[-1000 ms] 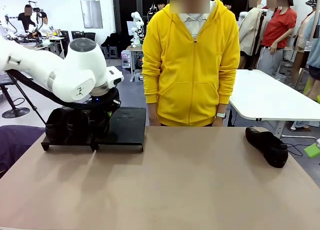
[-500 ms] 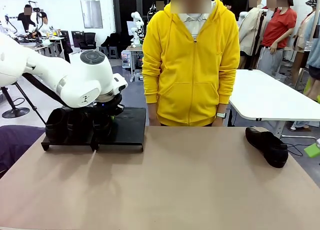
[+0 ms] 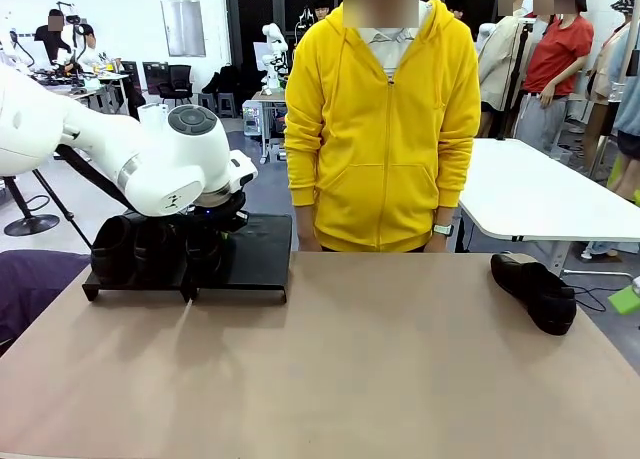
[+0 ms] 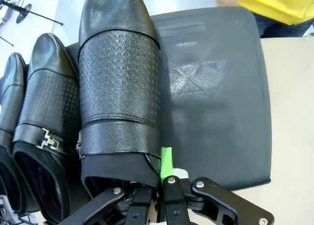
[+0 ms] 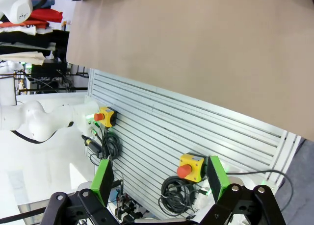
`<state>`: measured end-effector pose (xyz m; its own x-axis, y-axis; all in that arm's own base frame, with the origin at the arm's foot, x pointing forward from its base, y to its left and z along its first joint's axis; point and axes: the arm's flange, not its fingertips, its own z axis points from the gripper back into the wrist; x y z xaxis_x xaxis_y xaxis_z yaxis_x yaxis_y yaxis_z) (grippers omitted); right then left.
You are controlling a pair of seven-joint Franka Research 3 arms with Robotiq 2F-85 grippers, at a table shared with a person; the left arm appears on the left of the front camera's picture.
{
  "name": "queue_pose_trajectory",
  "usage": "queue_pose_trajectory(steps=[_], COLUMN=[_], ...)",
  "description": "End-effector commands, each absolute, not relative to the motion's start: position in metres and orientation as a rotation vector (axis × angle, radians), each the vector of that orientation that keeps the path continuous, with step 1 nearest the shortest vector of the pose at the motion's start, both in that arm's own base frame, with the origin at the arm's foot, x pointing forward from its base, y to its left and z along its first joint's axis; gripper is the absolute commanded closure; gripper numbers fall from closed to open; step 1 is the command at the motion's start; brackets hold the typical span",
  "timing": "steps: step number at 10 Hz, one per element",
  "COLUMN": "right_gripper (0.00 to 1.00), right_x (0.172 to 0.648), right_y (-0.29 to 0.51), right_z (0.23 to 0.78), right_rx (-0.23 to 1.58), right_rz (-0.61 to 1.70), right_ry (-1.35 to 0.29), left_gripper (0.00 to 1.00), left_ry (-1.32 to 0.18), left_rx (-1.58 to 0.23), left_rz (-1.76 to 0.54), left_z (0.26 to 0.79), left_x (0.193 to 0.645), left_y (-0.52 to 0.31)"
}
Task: Organize the shoes by placing them on the stand.
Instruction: Place the Shoe from the middle of the table onto the Shoes Stand.
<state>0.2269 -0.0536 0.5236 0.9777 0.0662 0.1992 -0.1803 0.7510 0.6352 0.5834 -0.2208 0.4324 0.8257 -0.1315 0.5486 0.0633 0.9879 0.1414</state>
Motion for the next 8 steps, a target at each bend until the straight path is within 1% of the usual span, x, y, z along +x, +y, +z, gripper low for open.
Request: queue_pose_trajectory(steps=[1, 2, 3, 4, 5, 8], right_gripper=[0.00, 0.00, 0.00, 0.00, 0.00, 0.00], right_x=[0.2270, 0.2270, 0.2270, 0.2270, 0.2270, 0.2270], right_y=[-0.0551, -0.0551, -0.0551, -0.0551, -0.0551, -0.0551], right_z=[0.5252, 0.5252, 0.5252, 0.5252, 0.5252, 0.5252], right_rx=[0.730, 0.730, 0.730, 0.730, 0.730, 0.730], right_rz=[0.161, 0.161, 0.161, 0.161, 0.161, 0.161], right_ry=[-0.180, -0.180, -0.180, -0.180, -0.180, -0.180], left_gripper=[1.00, 1.00, 0.72, 0.14, 0.00, 0.00], left_ry=[-0.626, -0.622, -0.617, -0.628, -0.620, -0.633], left_rx=[0.147, 0.145, 0.143, 0.142, 0.133, 0.139], left_rz=[-0.076, -0.075, -0.072, -0.056, -0.056, -0.053], left_z=[0.4315, 0.4300, 0.4294, 0.4294, 0.4297, 0.4368], left_x=[0.5898, 0.5904, 0.5914, 0.5925, 0.5929, 0.5893], left_y=[-0.2294, -0.2297, -0.2301, -0.2292, -0.2287, -0.2266])
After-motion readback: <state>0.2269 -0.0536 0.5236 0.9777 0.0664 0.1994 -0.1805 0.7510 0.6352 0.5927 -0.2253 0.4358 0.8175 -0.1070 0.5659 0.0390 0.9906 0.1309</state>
